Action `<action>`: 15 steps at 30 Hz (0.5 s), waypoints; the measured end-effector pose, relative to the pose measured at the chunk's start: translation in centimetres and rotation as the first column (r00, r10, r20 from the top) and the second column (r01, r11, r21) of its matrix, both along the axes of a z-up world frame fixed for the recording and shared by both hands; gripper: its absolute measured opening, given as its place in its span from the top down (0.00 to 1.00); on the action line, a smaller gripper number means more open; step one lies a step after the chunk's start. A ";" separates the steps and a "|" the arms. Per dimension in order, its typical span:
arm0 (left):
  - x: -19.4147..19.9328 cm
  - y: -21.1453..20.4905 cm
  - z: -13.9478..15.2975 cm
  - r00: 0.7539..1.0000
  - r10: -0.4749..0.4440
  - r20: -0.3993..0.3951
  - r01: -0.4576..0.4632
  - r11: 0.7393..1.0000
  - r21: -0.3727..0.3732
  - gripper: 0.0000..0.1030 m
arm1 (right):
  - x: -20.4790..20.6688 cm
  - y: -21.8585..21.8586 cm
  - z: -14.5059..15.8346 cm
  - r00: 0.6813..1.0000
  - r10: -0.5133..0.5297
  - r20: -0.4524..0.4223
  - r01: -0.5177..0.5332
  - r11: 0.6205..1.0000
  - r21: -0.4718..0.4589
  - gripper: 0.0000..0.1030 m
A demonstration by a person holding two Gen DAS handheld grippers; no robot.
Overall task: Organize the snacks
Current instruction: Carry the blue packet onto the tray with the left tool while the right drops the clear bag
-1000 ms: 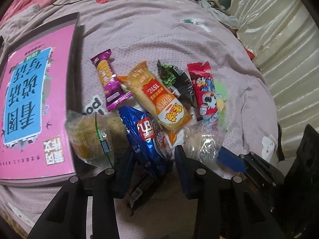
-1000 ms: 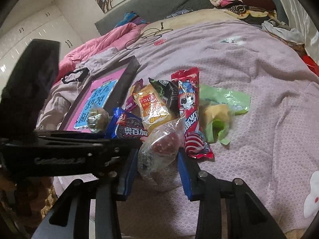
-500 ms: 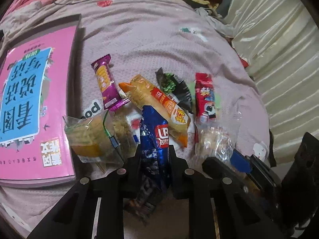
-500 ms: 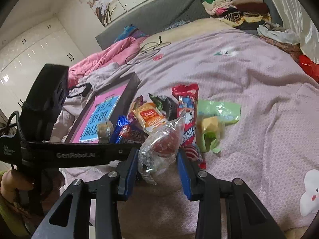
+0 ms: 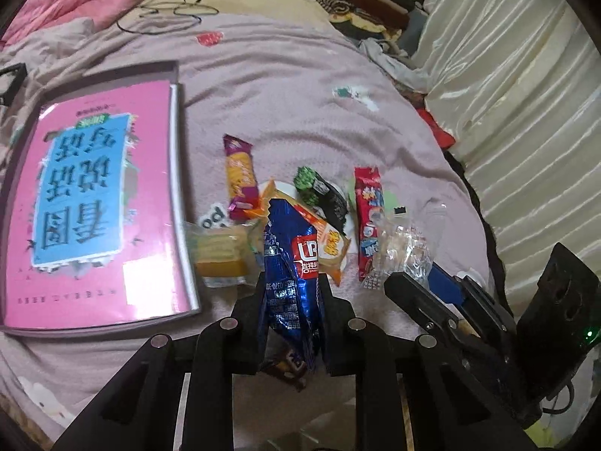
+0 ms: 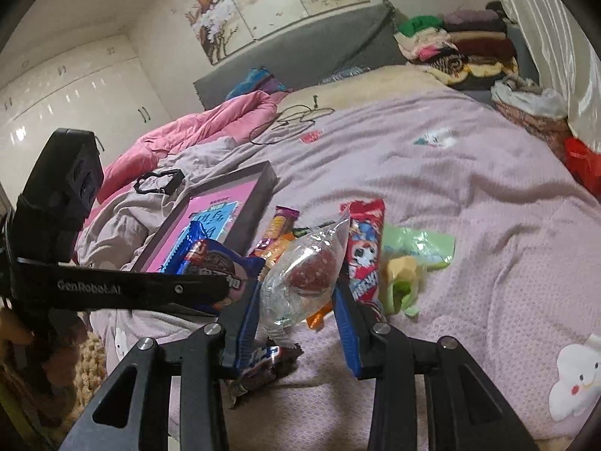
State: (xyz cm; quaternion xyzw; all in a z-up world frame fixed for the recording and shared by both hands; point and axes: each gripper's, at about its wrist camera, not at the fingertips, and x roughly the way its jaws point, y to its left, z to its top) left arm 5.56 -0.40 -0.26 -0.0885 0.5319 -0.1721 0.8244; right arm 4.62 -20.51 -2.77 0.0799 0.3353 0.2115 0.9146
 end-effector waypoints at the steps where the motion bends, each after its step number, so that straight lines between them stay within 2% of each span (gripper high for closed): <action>1: -0.1 0.3 0.3 1.000 0.004 0.011 -0.004 1.000 0.004 0.78 | -0.1 0.3 0.1 1.000 0.007 0.010 -0.007 1.000 -0.008 0.62; 15: -1.2 6.8 3.0 0.987 0.125 0.097 -0.126 0.992 0.010 0.78 | -0.4 4.9 1.8 0.992 0.111 0.058 -0.108 0.993 -0.046 0.62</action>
